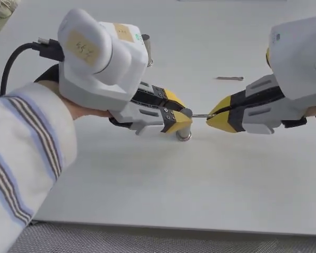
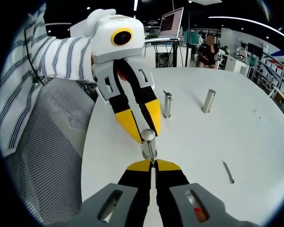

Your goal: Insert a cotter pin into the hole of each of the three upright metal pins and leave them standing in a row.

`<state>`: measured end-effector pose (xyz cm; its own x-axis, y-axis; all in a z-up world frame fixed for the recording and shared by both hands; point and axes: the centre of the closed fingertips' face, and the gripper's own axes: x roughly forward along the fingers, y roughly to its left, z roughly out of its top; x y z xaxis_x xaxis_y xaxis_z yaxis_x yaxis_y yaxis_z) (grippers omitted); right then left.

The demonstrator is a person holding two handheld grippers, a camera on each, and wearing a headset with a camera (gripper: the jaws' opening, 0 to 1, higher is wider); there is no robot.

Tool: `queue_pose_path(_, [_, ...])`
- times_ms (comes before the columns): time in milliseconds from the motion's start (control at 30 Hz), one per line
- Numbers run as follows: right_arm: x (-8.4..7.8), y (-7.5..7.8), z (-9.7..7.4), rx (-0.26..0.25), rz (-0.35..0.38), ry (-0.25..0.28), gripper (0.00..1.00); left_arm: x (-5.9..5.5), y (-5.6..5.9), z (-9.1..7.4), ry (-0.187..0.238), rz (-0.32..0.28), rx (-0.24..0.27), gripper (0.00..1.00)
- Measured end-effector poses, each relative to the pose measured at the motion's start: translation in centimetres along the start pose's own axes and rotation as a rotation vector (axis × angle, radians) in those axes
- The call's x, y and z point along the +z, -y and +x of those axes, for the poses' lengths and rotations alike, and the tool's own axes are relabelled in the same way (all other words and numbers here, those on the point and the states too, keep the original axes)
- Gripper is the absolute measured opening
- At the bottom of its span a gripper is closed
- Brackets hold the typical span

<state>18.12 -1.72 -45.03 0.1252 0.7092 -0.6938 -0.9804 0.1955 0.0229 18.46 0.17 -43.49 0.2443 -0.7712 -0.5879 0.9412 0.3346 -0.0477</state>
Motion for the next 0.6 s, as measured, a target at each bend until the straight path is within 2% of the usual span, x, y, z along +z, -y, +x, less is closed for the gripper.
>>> queue_pose_path(200, [0.5, -0.2, 0.9, 0.011, -0.004, 0.007, 0.00, 0.1, 0.1, 0.1, 0.000, -0.011, 0.000, 0.09])
queue_pose_path(300, [0.7, -0.3, 1.2, 0.023, 0.029, 0.014, 0.00, 0.1, 0.1, 0.1, -0.001, -0.017, 0.002, 0.09])
queue_pose_path(433, [0.8, -0.4, 1.3, 0.027, 0.016, 0.031, 0.00, 0.1, 0.1, 0.3, -0.003, -0.020, 0.001, 0.09])
queue_pose_path(500, [1.0, -0.3, 1.4, 0.013, -0.011, 0.041, 0.00, 0.1, 0.0, 0.3, -0.004, -0.023, 0.003, 0.09])
queue_pose_path(533, [1.1, -0.3, 1.4, 0.006, -0.011, 0.047, 0.02, 0.1, 0.0, 0.3, -0.004, -0.023, 0.003, 0.09])
queue_pose_path(600, [1.3, -0.4, 1.3, 0.003, -0.019, 0.054, 0.13, 0.1, 0.0, 0.4, -0.004, -0.023, 0.004, 0.09])
